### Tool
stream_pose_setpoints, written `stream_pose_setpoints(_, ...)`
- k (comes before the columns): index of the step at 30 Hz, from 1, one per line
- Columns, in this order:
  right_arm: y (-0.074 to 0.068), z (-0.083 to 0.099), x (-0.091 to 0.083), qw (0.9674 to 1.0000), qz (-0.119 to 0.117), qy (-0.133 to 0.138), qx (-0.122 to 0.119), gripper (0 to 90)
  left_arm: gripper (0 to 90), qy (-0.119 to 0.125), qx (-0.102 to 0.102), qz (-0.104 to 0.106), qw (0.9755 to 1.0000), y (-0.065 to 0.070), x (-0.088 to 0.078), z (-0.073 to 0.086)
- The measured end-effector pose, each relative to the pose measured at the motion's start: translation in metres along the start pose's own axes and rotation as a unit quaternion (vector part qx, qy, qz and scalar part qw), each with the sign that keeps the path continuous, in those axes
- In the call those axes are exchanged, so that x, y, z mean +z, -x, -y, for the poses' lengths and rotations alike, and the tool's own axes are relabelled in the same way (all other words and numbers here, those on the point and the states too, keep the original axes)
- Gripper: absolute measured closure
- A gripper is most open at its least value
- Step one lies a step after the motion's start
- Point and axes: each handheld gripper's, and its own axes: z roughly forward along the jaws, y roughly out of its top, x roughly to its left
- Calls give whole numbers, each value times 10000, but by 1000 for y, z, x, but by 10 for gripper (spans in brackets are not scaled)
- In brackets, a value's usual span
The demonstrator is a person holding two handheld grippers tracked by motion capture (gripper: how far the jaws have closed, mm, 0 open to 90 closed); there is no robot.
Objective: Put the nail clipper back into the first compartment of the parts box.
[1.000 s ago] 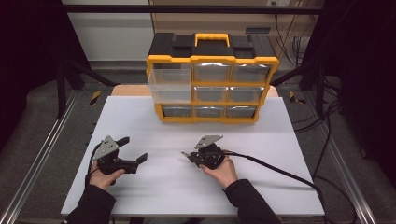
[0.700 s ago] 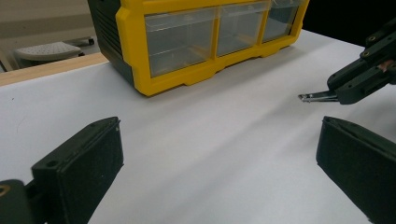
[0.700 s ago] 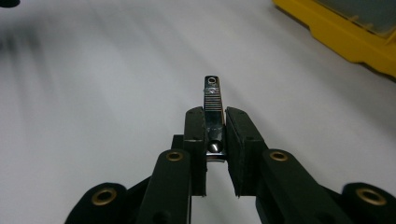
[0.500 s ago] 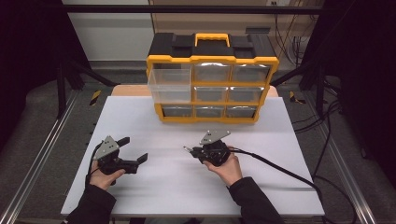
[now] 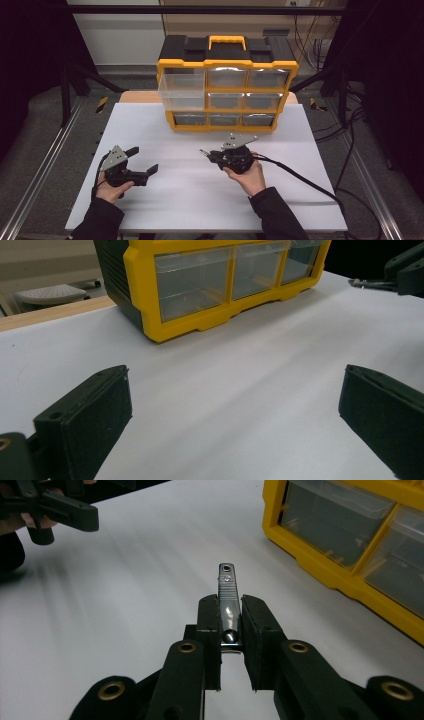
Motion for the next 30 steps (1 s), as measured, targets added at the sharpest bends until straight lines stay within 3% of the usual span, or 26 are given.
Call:
stream_pose_setpoints(18,7,-18,-37,9988,146,468,16,796,4,-3,20,-3,10000,0,-1,0)
stream_pose_setpoints(30,6,-44,-63,9966,194,801,-97,795,4,0,22,1,10000,1,-1,0)
